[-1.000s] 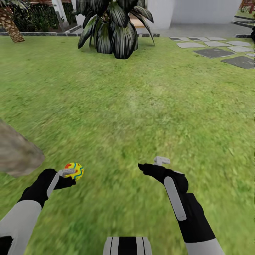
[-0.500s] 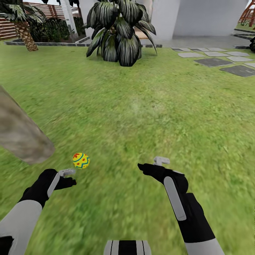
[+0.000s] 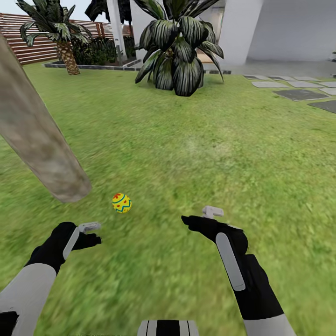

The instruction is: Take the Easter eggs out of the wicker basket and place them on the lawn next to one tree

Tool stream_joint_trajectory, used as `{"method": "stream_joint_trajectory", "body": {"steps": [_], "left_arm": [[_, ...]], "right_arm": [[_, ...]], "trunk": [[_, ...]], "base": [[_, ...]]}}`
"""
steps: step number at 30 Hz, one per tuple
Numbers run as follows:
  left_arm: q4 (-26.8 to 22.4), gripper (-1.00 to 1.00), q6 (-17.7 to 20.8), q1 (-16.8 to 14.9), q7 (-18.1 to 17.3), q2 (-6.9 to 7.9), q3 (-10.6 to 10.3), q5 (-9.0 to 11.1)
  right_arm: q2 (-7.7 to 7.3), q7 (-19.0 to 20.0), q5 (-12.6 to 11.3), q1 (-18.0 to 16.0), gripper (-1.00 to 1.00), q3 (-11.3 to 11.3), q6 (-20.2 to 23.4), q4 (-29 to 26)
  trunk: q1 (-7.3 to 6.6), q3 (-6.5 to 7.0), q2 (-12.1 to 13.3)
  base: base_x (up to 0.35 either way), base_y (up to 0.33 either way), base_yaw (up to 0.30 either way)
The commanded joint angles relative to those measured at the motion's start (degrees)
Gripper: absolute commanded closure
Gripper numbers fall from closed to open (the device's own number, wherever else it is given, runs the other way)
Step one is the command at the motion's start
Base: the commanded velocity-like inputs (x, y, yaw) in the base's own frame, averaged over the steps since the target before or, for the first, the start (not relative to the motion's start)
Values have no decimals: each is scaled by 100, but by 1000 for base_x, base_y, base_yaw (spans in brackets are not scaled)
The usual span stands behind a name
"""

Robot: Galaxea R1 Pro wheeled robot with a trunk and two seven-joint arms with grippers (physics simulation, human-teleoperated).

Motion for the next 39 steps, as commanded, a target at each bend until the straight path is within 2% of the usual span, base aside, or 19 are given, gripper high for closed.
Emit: {"method": "stream_joint_trajectory", "body": {"steps": [1,39], "left_arm": [[-5,-100,32,-3,3,2,10,33],[49,-100,127,-9,18,-18,11,25]], "right_arm": [[0,-57,-60,-3,-100,3,15,-2],[0,-57,-60,-3,-100,5,14,12]], "trunk": [[-4,13,0],[-102,655,51]], "base": [[-17,-9,229],[-1,-1,229]]}}
